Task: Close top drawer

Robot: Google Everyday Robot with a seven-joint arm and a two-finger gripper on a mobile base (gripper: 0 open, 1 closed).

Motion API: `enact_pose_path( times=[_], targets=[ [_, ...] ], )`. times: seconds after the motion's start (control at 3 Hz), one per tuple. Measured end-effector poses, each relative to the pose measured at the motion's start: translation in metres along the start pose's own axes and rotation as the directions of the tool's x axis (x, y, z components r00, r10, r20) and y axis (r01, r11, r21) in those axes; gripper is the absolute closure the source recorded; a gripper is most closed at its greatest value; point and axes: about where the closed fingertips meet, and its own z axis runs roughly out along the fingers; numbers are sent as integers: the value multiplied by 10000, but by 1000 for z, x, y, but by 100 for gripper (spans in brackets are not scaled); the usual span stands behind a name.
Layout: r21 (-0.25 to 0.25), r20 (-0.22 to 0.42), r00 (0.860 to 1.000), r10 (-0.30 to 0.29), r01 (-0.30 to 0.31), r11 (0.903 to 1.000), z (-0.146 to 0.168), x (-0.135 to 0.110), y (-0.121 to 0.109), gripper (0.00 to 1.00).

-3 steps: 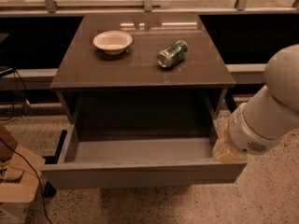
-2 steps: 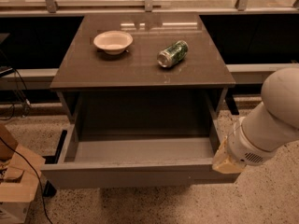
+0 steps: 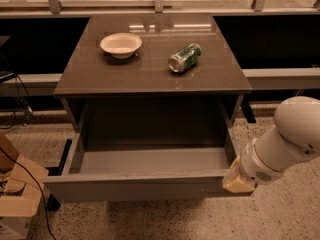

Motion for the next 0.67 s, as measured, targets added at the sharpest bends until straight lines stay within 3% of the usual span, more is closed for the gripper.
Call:
enact_pose_path(
  times=[0.33, 0.67],
  targets=[
    [-271, 275, 9996, 78, -70, 9996, 26, 1, -21, 100],
    [-268, 276, 9996, 81, -74, 9996, 26, 1, -21, 100]
  ],
)
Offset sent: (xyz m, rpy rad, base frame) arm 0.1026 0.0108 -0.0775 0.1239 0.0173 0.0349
